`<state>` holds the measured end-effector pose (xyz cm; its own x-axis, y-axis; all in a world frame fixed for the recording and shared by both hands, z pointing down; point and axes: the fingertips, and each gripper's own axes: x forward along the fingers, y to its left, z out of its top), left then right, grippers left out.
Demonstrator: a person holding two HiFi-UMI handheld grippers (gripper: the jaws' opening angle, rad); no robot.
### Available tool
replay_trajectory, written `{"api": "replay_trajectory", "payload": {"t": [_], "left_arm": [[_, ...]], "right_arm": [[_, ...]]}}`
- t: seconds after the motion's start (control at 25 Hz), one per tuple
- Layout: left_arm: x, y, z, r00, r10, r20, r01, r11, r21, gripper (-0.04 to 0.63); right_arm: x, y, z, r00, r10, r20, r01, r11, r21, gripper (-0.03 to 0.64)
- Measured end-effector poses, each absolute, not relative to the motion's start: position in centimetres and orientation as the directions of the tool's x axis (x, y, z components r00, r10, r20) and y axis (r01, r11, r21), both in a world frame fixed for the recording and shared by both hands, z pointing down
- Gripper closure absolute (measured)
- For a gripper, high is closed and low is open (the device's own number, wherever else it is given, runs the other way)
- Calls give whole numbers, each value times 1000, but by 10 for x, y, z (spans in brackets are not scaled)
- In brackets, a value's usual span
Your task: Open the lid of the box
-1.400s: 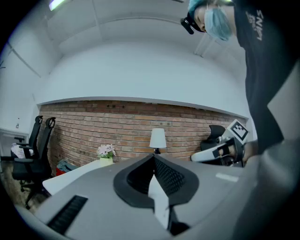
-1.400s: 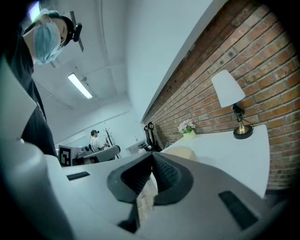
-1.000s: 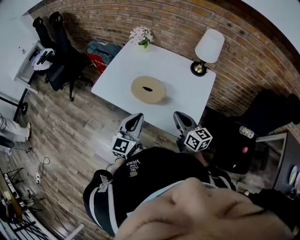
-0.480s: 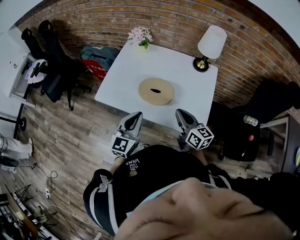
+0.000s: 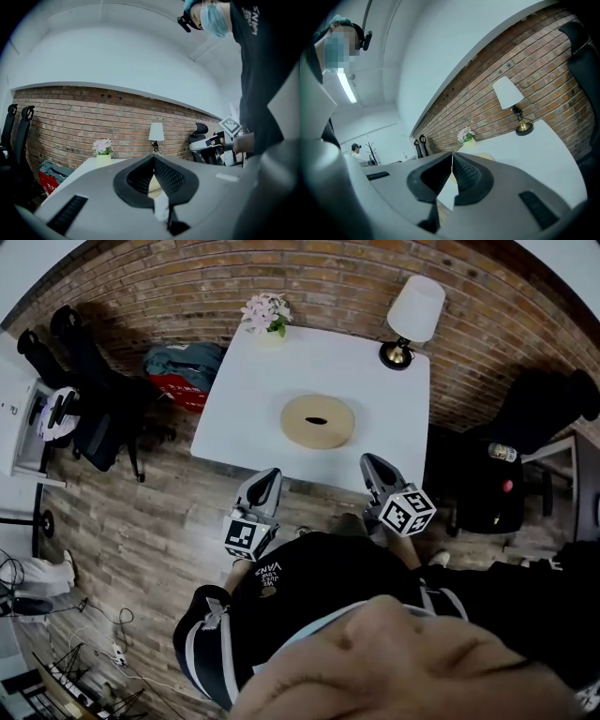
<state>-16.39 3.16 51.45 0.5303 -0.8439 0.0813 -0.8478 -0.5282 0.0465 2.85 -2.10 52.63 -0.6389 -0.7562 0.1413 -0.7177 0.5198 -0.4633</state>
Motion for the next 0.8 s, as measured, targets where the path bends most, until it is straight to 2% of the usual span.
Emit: {"api": "replay_trajectory", "payload": {"t": [0.28,0.8], "left_arm": [[-152,-3,515,559,-825,78,-829,-556,57,586],[-73,-72,509,615,-786,61,-789,-613,43,585]], "right_arm": [[36,-45,523,-627,-766,142,-726,509,-461,612],[77,-96,527,-670,-725,160,-706,555,-441,612]]}}
